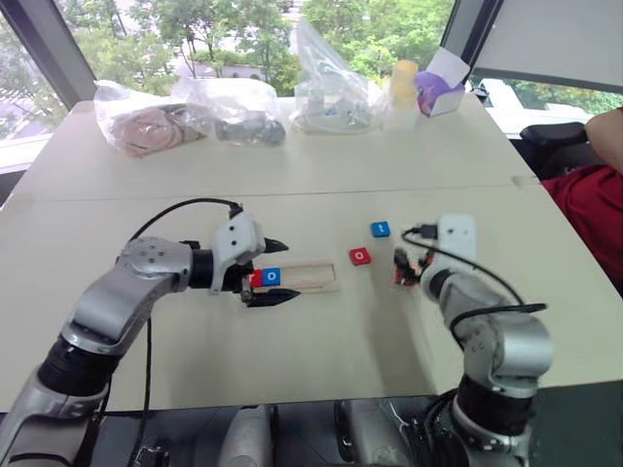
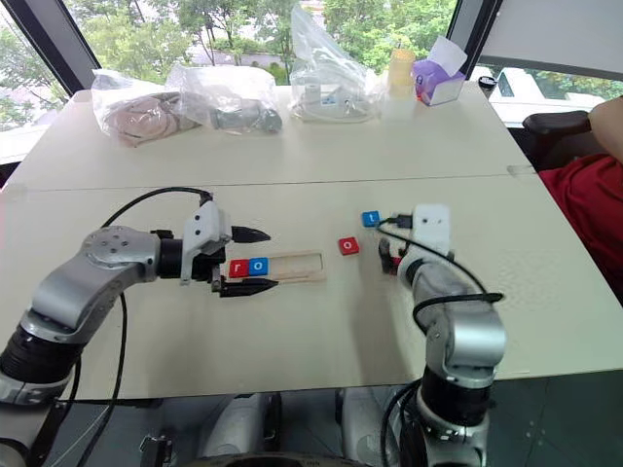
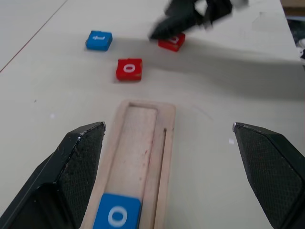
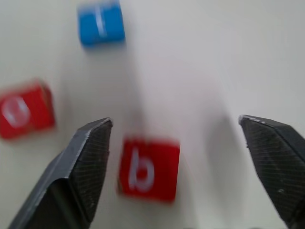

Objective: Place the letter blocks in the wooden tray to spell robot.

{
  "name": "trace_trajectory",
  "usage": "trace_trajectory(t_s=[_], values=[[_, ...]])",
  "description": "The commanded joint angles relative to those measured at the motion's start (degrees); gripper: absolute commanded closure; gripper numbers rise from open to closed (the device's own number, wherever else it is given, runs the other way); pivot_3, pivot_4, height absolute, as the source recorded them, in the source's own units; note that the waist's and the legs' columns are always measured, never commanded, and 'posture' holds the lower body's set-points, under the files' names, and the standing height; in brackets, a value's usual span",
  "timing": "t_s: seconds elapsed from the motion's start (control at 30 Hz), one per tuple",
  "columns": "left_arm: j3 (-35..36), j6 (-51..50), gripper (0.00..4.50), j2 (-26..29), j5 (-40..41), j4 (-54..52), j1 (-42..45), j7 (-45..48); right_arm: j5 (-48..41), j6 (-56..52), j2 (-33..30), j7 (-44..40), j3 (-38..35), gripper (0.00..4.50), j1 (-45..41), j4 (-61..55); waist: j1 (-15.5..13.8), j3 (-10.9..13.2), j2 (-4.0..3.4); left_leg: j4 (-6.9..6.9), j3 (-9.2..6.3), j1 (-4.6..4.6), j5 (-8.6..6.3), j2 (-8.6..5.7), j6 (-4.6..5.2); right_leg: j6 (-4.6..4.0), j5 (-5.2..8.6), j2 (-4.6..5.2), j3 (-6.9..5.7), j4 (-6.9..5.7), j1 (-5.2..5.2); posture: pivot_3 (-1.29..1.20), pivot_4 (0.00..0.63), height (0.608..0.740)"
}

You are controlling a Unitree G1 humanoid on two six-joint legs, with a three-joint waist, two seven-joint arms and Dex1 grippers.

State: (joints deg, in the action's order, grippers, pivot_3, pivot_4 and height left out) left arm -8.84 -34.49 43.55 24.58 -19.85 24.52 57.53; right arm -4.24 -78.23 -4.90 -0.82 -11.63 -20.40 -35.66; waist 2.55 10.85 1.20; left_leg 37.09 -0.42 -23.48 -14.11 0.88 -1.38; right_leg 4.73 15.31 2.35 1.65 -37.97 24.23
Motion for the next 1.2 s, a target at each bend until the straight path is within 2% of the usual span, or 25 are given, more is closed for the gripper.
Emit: trace_trajectory(t_s=[0.03, 0.07, 0.17, 0.23, 0.37, 0.53, 0.73, 1.0, 1.1, 1.2], values=[[5.42, -0.89, 0.00, 2.56, 3.85, -0.38, -0.07, 3.04, -8.11, 11.26, -13.61, -18.67, 0.11, 0.09, 0.79, -0.11, -0.17, 0.00, 0.01, 0.00, 0.00, -0.01, 0.00, 0.00, 0.00, 0.00, 0.00, 0.03, -0.01, 0.02, -0.02, 0.00, 0.150, 0.740], [6.25, -1.49, 0.00, 3.72, 5.30, -0.74, -0.31, 4.76, -10.49, 17.52, -19.98, -27.72, 0.26, 0.09, 2.18, 1.67, -0.26, 0.00, 0.01, 0.00, 0.00, -0.01, 0.00, 0.00, 0.00, 0.03, 0.02, 0.06, -0.06, 0.03, -0.09, 0.00, 0.150, 0.740], [7.72, -3.31, 0.00, 6.67, 8.92, -2.35, -0.98, 8.78, -14.83, 32.16, -32.55, -45.96, -0.41, 0.09, 5.40, 8.59, -0.27, 0.06, -0.05, -0.06, 0.06, -0.02, -0.07, -0.06, 0.12, 0.16, 0.10, 0.14, -0.14, 0.42, -0.32, 0.00, 0.150, 0.740], [8.61, -4.39, 0.00, 8.42, 10.95, -3.27, -1.21, 10.83, -14.75, 41.19, -38.54, -54.22, 0.27, 0.09, 6.62, 15.31, -0.17, 0.06, -0.03, -0.07, 0.03, 0.06, -0.14, -0.02, 0.23, 0.17, 0.10, 0.08, -0.19, 0.69, -0.56, 0.00, 0.150, 0.740], [9.70, -4.38, 0.00, 11.31, 10.96, -3.22, -1.17, 12.10, -11.20, 56.36, -45.32, -63.62, 3.78, 0.09, 6.83, 28.84, -0.18, 0.08, -0.03, -0.01, 0.08, 0.10, -0.14, -0.02, 0.24, 0.15, 0.10, 0.11, -0.18, 0.74, -0.62, 0.00, 0.150, 0.740], [12.47, -5.21, 0.00, 14.29, 10.96, -2.95, -3.63, 11.46, -11.54, 65.00, -44.00, -68.68, 6.94, 0.09, 7.03, 38.58, -0.05, 0.08, -0.02, 0.02, 0.08, 0.17, -0.14, 0.00, 0.24, 0.13, 0.09, 0.07, -0.18, 0.71, -0.68, 0.00, 0.150, 0.740], [16.88, -8.13, 0.00, 14.46, 14.06, -2.98, -6.76, 9.19, -9.13, 70.60, -41.01, -67.85, 10.02, 0.09, 5.87, 43.88, -0.32, 0.11, -0.06, 0.05, 0.06, 0.16, -0.14, 0.04, 0.23, 0.15, 0.08, 0.10, -0.18, 0.67, -0.68, 0.00, 0.150, 0.740], [16.99, -7.66, 0.00, 15.70, 13.02, -1.89, -8.00, 9.22, -6.00, 78.04, -39.35, -68.74, 13.63, 0.09, 0.95, 54.96, -0.35, 0.10, -0.06, 0.10, 0.09, 0.24, -0.13, 0.01, 0.22, 0.11, 0.08, 0.16, -0.17, 0.67, -0.77, 0.00, 0.150, 0.740], [16.71, -7.01, 0.00, 16.42, 12.04, -1.34, -8.64, 9.39, -6.20, 78.50, -38.19, -69.61, 14.21, 0.93, -0.43, 56.76, -0.15, 0.10, -0.05, 0.10, 0.09, 0.32, -0.13, 0.02, 0.22, 0.11, 0.07, 0.15, -0.17, 0.67, -0.84, 0.00, 0.150, 0.740], [16.68, -6.76, 0.00, 16.58, 11.65, -1.34, -9.17, 9.42, -6.15, 78.41, -37.66, -69.97, 14.34, 2.37, -1.25, 57.63, -0.06, 0.10, -0.05, 0.10, 0.08, 0.37, -0.13, 0.04, 0.22, 0.09, 0.05, 0.15, -0.14, 0.63, -0.84, 0.00, 0.150, 0.740]])
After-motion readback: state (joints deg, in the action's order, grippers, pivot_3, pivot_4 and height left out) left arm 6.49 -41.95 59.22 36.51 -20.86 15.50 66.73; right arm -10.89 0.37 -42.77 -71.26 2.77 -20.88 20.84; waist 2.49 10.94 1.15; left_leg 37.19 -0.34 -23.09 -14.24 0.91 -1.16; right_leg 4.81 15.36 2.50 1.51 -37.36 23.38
